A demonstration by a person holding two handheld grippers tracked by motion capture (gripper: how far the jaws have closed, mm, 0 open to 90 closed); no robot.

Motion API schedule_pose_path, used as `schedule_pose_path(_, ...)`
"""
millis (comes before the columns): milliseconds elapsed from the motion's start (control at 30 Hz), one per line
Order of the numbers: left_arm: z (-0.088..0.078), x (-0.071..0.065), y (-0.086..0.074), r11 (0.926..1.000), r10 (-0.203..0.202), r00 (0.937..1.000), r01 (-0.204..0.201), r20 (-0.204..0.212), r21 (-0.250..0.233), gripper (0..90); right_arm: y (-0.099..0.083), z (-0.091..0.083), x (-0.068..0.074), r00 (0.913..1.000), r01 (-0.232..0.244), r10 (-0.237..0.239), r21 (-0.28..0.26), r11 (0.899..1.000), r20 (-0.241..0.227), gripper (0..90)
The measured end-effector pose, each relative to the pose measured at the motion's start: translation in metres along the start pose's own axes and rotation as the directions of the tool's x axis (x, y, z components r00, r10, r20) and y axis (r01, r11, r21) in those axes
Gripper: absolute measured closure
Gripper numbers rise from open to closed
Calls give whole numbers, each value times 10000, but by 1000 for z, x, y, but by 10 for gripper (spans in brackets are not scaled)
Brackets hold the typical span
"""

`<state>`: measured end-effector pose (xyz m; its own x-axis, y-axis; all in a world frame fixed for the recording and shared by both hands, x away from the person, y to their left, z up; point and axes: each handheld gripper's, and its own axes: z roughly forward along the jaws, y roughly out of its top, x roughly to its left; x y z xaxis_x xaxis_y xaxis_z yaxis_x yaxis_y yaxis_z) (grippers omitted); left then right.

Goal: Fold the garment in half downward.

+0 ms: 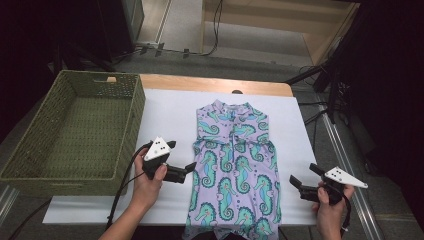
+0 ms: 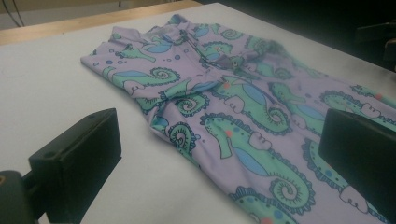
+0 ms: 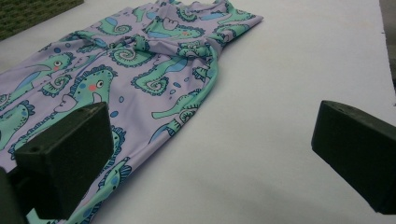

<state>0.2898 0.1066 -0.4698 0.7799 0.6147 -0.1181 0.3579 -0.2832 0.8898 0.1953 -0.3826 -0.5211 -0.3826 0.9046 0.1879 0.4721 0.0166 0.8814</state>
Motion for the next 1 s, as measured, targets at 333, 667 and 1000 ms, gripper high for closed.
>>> schedule_pose_path(333,22,9,9,9997,-205,9998,205,32,98,0,0,1,0,10000,5,-5,11,10000,-36,0)
schedule_pose_path(667,42,25,19,9987,-464,9988,467,-122,219,0,0,1,1,9999,23,-23,10,10000,-121,0)
schedule_pose_path(1000,66,39,25,9962,-704,9973,714,-225,497,17,0,2,1,10000,52,-51,77,10000,-79,0)
